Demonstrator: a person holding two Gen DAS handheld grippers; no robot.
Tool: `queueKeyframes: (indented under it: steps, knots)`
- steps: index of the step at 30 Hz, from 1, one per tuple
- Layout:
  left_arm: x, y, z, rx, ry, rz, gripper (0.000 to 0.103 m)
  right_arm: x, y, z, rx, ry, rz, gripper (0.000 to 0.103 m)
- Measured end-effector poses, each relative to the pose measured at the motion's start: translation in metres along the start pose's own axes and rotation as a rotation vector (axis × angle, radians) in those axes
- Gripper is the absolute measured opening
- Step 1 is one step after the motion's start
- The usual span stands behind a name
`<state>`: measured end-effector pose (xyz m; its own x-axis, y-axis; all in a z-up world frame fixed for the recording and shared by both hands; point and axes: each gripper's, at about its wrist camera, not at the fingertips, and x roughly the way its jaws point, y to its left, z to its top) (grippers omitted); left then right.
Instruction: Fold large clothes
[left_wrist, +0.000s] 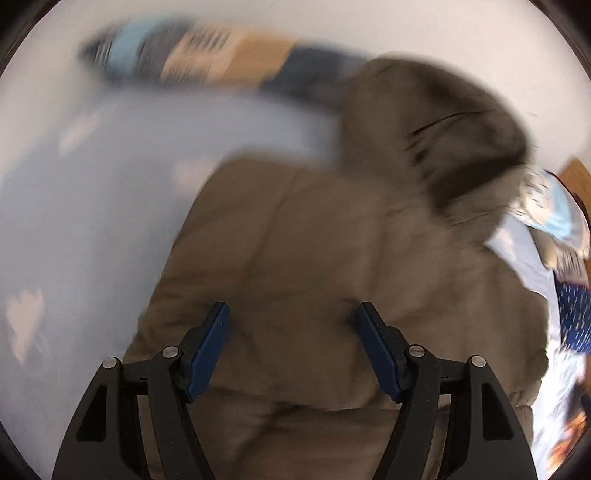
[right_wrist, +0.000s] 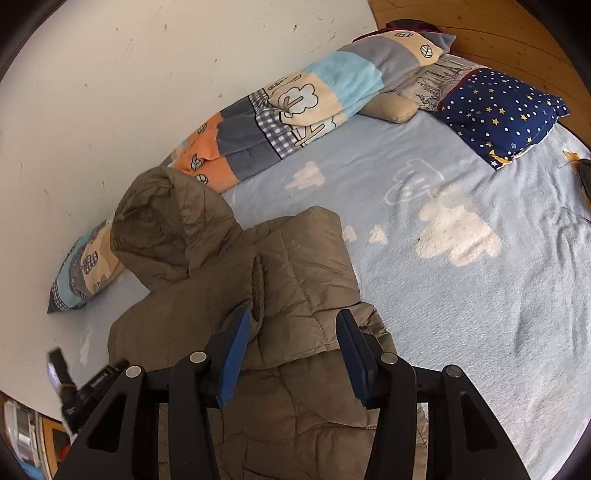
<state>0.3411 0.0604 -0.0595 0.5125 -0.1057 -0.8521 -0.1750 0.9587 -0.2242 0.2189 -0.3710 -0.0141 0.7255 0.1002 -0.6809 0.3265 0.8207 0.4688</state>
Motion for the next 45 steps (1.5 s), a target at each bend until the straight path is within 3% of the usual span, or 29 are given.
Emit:
queueKeyframes:
  steps: [2,5,8,14,20,23,26,30,33,37,45]
  knots:
    - [0.011,0.010,0.000,-0.021,0.031,-0.034,0.074,0.001,0.000,-0.001,-0.001,0.004,-0.004,0.053]
    - [0.005,-0.008,0.003,0.044,0.017,0.027,0.074,0.001,-0.001,0.000,0.004,0.004,-0.006,0.053]
    - [-0.021,-0.023,0.005,0.053,-0.111,0.079,0.073,-0.002,-0.003,0.001,0.012,-0.001,-0.004,0.053]
    - [-0.051,-0.104,-0.020,0.242,-0.195,-0.006,0.074,-0.005,-0.004,0.002,0.012,0.001,0.001,0.053]
    - [-0.027,-0.196,-0.063,0.487,-0.133,-0.058,0.077,-0.007,-0.009,0.004,0.030,0.006,0.001,0.053]
    - [0.007,-0.218,-0.088,0.575,-0.014,0.041,0.082,-0.007,-0.008,0.004,0.026,0.012,0.004,0.053]
    - [0.015,-0.227,-0.094,0.595,-0.016,0.080,0.084,-0.008,-0.007,0.004,0.024,0.015,0.010,0.053]
    - [-0.013,-0.220,-0.092,0.562,-0.059,0.003,0.084,-0.009,-0.005,0.004,0.021,0.012,0.015,0.053]
    - [-0.041,-0.192,-0.092,0.536,-0.106,-0.015,0.084,-0.006,-0.003,0.003,0.017,0.021,0.018,0.053]
    - [-0.060,-0.143,-0.085,0.478,-0.133,0.001,0.084,-0.004,0.002,-0.001,-0.008,0.031,0.011,0.053]
    - [-0.051,-0.069,-0.075,0.362,-0.175,0.069,0.084,0.019,0.029,-0.013,-0.099,0.065,-0.041,0.053]
